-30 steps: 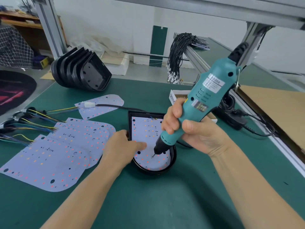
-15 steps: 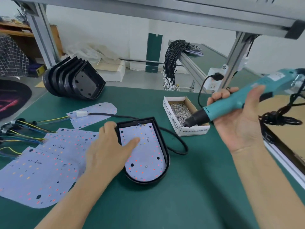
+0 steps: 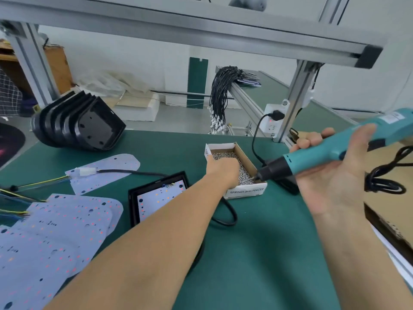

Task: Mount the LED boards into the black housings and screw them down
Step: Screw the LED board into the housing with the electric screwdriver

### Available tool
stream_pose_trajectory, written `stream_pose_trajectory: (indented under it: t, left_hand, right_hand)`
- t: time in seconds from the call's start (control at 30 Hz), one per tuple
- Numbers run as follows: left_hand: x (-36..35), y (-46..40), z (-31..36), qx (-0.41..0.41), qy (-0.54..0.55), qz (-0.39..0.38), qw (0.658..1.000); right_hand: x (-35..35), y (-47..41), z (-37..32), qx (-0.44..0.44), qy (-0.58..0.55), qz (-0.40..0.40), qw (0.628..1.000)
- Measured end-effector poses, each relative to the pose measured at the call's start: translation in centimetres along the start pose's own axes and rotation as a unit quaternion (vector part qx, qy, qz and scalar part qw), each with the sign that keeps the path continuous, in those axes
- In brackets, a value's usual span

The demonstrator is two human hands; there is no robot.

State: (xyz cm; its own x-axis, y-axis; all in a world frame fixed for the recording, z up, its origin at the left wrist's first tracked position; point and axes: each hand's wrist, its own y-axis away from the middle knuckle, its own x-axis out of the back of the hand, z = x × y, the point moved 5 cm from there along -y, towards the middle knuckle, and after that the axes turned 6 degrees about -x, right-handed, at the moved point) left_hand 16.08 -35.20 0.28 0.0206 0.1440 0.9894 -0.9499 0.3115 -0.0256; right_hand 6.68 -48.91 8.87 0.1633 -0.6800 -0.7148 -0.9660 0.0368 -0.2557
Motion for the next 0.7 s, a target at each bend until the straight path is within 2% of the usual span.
stream_pose_trajectory:
  t: [0.27, 0.33, 0.37, 0.4, 0.43, 0.5, 0.6, 0.67, 0.7]
  left_hand:
    - [0.2, 0.1, -0.2, 0.023, 0.018, 0.028, 0.999]
    - [1.5, 0.8, -0.7, 0.045, 0.1, 0.07, 0.992]
    - [2.5, 1.3, -0.9, 0.053, 0.187, 0.101, 0.976]
    - [3.5, 2.2, -1.3, 0.059, 0.305, 0.129, 0.942]
    - [4.4, 3.4, -1.8, 0.062, 0.438, 0.143, 0.885]
    - [5.2, 6.9, -2.9, 0.067, 0.651, 0.136, 0.744]
    - [4.3, 12.6, -4.4, 0.085, 0.789, 0.074, 0.605]
    - [3.2, 15.7, -5.3, 0.101, 0.831, 0.057, 0.544]
    - [2.6, 16.9, -5.6, 0.109, 0.84, 0.055, 0.528]
  right_hand:
    - [0.5, 0.5, 0.0, 0.006, 0.016, 0.007, 1.0]
    - [0.2, 0.7, -0.1, 0.007, 0.013, 0.001, 1.0]
    - [0.0, 0.7, -0.1, 0.009, 0.009, -0.003, 1.0]
    - [-0.2, 0.8, -0.2, 0.011, 0.005, -0.007, 1.0]
    - [-0.4, 0.9, -0.3, 0.014, 0.002, -0.013, 1.0]
    - [-1.0, 1.2, -0.1, 0.016, -0.001, -0.028, 0.999]
    - [-2.5, 1.6, 1.2, 0.012, 0.018, -0.044, 0.999]
    - [-3.8, 2.1, 2.7, 0.004, 0.017, -0.054, 0.998]
    - [-4.6, 2.3, 3.5, 0.0, 0.011, -0.062, 0.998]
